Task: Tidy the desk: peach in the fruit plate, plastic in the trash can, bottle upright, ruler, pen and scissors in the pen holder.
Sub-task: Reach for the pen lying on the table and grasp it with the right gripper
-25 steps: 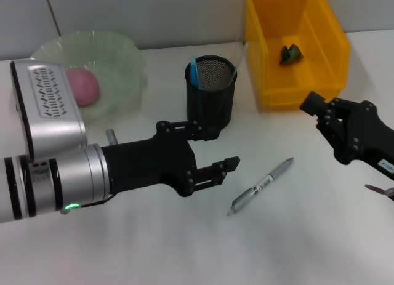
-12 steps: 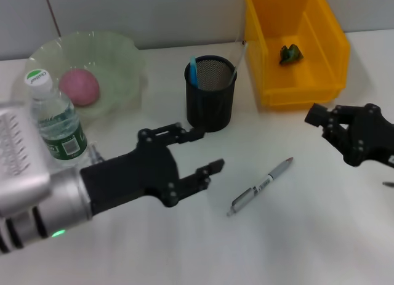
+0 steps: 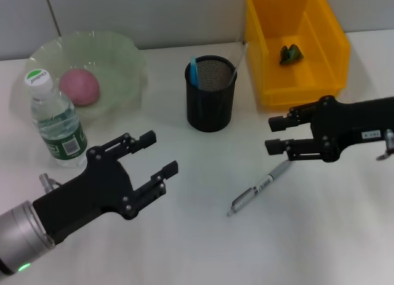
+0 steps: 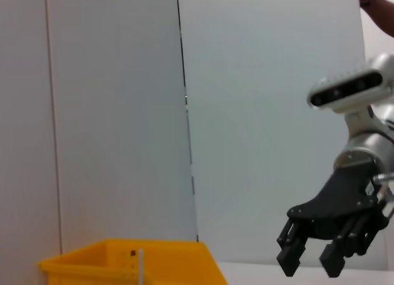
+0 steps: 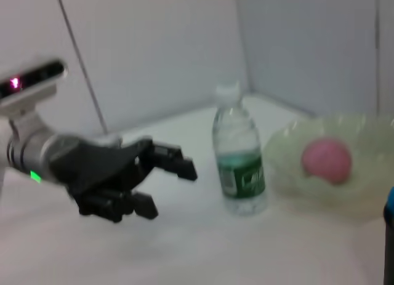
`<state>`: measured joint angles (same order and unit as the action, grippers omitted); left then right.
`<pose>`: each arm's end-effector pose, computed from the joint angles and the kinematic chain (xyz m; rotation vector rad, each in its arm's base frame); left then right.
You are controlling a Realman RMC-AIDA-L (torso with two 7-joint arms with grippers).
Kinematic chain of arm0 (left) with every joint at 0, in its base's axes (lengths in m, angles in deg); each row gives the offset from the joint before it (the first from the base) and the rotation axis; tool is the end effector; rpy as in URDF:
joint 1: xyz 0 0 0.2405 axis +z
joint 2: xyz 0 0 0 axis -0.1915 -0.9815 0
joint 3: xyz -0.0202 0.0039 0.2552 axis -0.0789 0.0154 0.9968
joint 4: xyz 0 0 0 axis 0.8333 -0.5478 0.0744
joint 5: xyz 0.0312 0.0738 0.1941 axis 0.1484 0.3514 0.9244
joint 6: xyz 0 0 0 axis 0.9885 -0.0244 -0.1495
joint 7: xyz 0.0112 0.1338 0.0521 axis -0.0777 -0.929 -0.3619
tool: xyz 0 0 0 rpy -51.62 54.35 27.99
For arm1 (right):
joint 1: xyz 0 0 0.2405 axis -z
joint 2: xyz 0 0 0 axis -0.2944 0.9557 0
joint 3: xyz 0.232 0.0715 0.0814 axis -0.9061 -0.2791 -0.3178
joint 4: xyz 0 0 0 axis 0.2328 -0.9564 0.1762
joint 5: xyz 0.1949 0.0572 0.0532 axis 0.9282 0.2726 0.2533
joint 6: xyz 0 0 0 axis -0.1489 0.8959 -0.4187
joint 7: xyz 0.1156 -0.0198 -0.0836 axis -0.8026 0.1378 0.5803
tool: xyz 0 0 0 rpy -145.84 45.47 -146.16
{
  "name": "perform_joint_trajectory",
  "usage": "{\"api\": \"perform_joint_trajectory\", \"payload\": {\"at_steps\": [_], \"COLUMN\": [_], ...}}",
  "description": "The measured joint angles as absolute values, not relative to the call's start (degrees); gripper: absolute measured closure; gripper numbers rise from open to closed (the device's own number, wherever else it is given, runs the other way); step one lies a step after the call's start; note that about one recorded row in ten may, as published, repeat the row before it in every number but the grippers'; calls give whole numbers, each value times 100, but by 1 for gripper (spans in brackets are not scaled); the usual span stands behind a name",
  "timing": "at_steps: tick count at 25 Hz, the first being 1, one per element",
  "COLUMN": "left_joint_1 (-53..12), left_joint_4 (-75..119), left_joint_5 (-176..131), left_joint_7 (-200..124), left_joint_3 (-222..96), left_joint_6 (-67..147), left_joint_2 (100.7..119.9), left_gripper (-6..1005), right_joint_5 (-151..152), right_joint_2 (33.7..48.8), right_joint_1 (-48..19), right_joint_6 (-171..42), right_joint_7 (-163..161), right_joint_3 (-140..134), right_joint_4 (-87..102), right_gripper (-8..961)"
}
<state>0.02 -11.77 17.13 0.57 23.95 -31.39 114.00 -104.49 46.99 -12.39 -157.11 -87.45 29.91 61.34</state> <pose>-0.2483 0.2584 -0.0525 -2.4377 -0.1361 -1.0431 0.2362 0.3274 0.0507 -2.8565 0.4740 0.5290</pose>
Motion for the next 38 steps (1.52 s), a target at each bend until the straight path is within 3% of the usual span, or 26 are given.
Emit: {"api": "perform_joint_trajectory", "payload": {"at_steps": [5,8,13,38], "left_joint_1": [49,45,73,26], "left_joint_4": [-936,-802,-638,-74], "left_joint_5": [1676,1659,1611,1366], "left_joint_7": [-167,-218,-291,-386], "left_joint_3": [2346,2324,2247,2028], "left_joint_6": [-3217,-3267,-3388,-3497], "left_joint_2": [11407,11406,11395,11404], "left_gripper": [424,424,423,422], "right_joint_5": [-11077,-11365,-11694,-13087], "right_joint_2": [4707,4728,4740,4788], "right_joint_1": [-1539,-1713,-1932,-2519], "right_joint_6": [-15668,-15638,-15538,-14838], "right_joint_7": [-9353,-9441,-9566,-10612], "right_joint_3": [3609,3759,4078,7337], "right_joint_4": [6738,6851,6915,7482], "right_gripper": [540,311,244,162]}}
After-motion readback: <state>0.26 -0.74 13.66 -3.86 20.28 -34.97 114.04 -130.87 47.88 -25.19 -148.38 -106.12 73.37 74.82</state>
